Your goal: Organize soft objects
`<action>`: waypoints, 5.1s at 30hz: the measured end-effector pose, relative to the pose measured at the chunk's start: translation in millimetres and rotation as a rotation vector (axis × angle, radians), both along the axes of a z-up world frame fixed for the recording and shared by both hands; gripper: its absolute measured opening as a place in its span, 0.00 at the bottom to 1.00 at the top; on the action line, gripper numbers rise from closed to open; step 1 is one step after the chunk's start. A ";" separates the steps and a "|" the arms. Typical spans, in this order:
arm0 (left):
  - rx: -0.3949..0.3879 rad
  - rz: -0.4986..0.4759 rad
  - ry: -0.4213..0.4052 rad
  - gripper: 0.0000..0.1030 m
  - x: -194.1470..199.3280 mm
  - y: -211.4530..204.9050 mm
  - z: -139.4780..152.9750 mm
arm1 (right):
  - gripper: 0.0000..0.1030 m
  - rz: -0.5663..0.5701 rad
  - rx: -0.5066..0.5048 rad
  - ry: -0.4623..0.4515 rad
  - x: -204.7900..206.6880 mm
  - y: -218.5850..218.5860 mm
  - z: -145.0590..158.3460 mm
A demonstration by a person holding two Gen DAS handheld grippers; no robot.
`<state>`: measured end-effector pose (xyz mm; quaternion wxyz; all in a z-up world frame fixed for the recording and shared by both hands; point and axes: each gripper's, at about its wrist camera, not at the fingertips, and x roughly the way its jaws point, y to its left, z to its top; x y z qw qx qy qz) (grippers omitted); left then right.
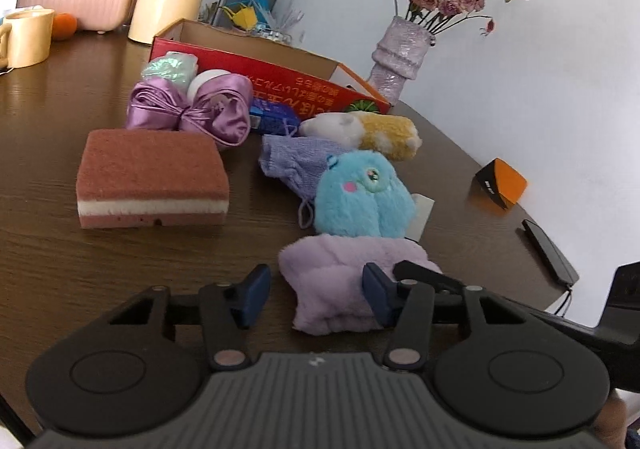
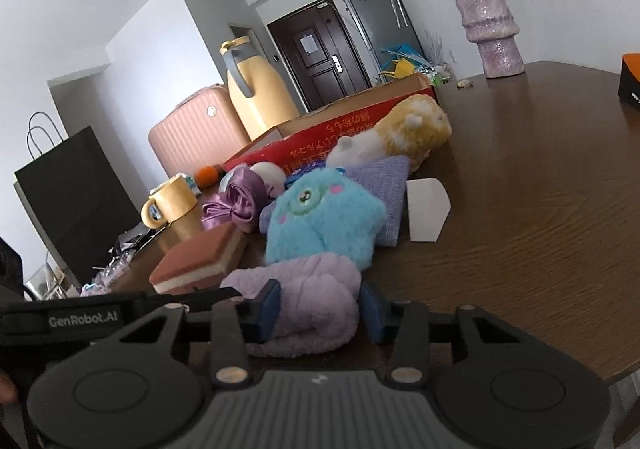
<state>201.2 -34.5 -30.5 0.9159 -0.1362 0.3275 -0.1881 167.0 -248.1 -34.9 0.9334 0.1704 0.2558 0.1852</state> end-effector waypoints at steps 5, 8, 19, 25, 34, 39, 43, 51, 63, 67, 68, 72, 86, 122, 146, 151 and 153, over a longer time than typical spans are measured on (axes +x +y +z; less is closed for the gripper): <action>-0.017 -0.032 -0.046 0.18 -13.7 -2.8 4.4 | 0.25 -0.010 -0.049 -0.019 -12.1 9.2 4.9; -0.038 -0.051 -0.113 0.16 -30.4 0.6 15.5 | 0.25 0.006 -0.049 -0.041 -24.9 12.4 13.2; -0.034 -0.042 -0.286 0.16 20.2 29.0 96.5 | 0.24 0.079 -0.065 -0.208 39.6 37.2 96.4; 0.033 0.025 -0.194 0.16 196.0 51.6 148.3 | 0.24 0.117 -0.152 -0.142 213.3 82.6 157.5; 0.207 0.128 0.117 0.16 421.8 64.9 89.0 | 0.24 0.129 -0.277 0.210 450.3 143.5 104.5; 0.343 0.121 0.117 0.19 444.1 59.8 70.5 | 0.40 0.148 -0.250 0.292 479.4 146.7 72.4; 0.334 0.108 0.093 0.35 440.3 61.9 79.9 | 0.47 0.145 -0.171 0.325 481.3 133.9 72.0; 0.336 0.140 -0.030 0.58 370.3 70.8 146.0 | 0.65 0.015 -0.265 0.182 416.1 66.8 155.4; 0.289 0.266 -0.264 0.77 207.9 76.6 201.6 | 0.77 -0.171 -0.282 -0.099 233.6 -14.8 220.7; 0.325 0.269 -0.395 0.85 124.2 69.5 188.8 | 0.77 -0.157 -0.332 -0.260 152.3 -13.5 212.7; 0.333 0.262 -0.421 0.86 104.3 67.7 182.7 | 0.77 -0.153 -0.338 -0.290 130.3 -14.3 208.1; 0.355 0.217 -0.466 0.87 28.0 56.5 150.4 | 0.77 -0.114 -0.301 -0.361 55.6 -10.8 179.4; 0.330 0.220 -0.257 0.86 -121.9 49.5 33.9 | 0.77 0.057 -0.299 -0.236 -110.2 28.7 41.1; -0.064 0.238 0.013 0.34 63.1 118.3 10.3 | 0.28 0.187 -0.082 0.039 99.9 129.9 27.7; -0.037 0.040 -0.192 0.32 57.1 14.2 98.3 | 0.26 -0.003 -0.022 -0.192 50.4 20.4 99.9; -0.070 0.002 -0.170 0.32 167.3 -8.3 135.3 | 0.26 -0.017 -0.061 -0.202 152.5 -1.6 142.7; -0.065 0.015 -0.140 0.32 226.7 -20.6 144.0 | 0.26 -0.018 -0.056 -0.144 217.3 -12.5 154.0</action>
